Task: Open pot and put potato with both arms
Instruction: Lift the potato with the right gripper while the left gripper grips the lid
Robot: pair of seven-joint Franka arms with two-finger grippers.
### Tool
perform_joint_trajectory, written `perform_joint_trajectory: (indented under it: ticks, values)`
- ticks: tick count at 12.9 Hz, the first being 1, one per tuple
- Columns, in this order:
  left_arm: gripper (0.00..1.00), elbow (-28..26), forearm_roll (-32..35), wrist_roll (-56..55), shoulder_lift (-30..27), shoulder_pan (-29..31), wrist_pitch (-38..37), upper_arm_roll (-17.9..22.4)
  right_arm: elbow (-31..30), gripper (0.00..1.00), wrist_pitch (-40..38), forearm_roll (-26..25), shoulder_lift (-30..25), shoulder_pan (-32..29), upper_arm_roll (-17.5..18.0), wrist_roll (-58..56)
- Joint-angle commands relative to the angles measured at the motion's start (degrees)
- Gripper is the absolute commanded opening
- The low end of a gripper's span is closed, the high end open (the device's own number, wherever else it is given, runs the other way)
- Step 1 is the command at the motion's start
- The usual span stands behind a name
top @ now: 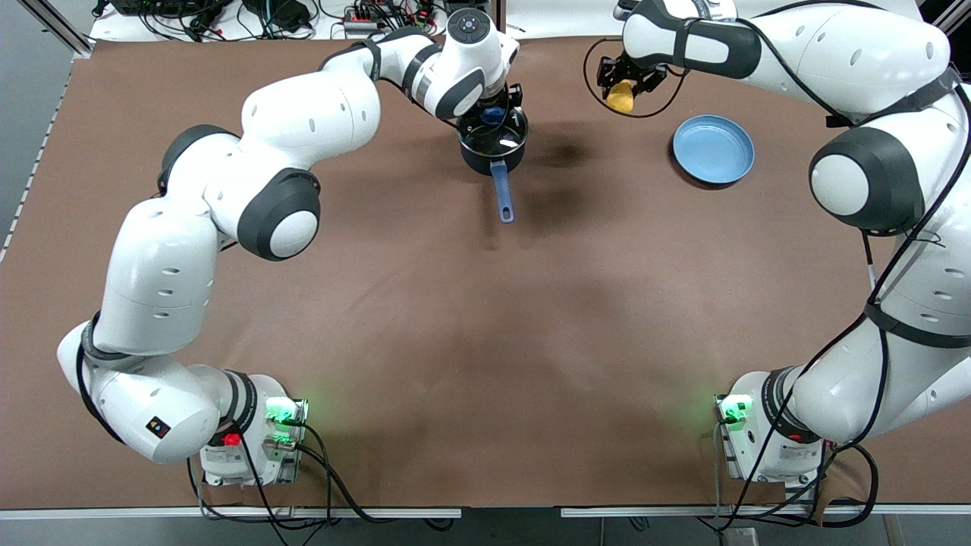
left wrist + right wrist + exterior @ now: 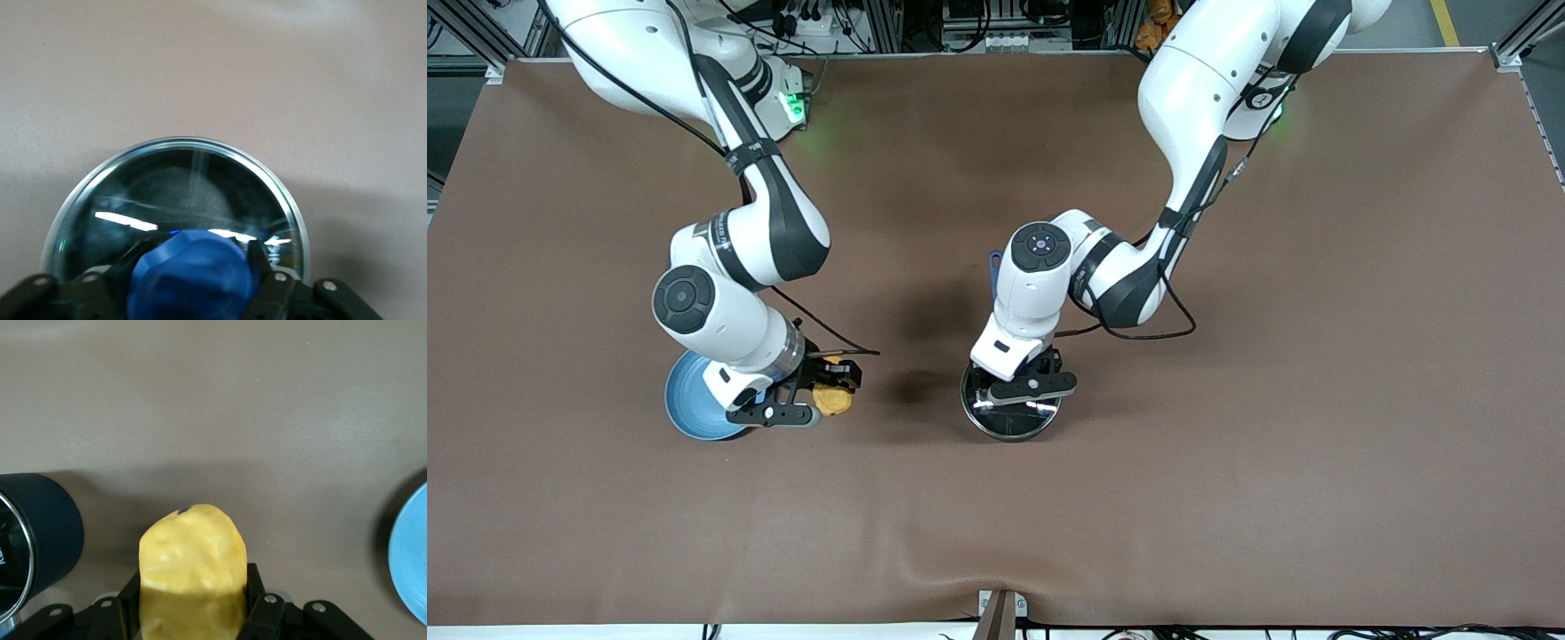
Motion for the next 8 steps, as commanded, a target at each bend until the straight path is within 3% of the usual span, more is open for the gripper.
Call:
perform_joint_trajectory:
  ticks: [1,4,8]
  values:
    - [0.32,1.38,1.24,-2.85,0.15,-0.65,0.17,0.63,1.35,0.0,-0.95,0.89,-0.69,1.24,-0.38,2.28]
    - [0.31,1.38,0.71,-3.03,-2.39,-0.12,-2.54,0.11,3.1,0.0,-1.38,0.89,-0.42,2.38,-0.38,4.83]
    - [0.3,-1.23,-1.93,-1.98,-10.9,2.59,-8.5,-0.07,5.65,0.0,-1.39,1.06,0.19,4.66,-0.38,8.43]
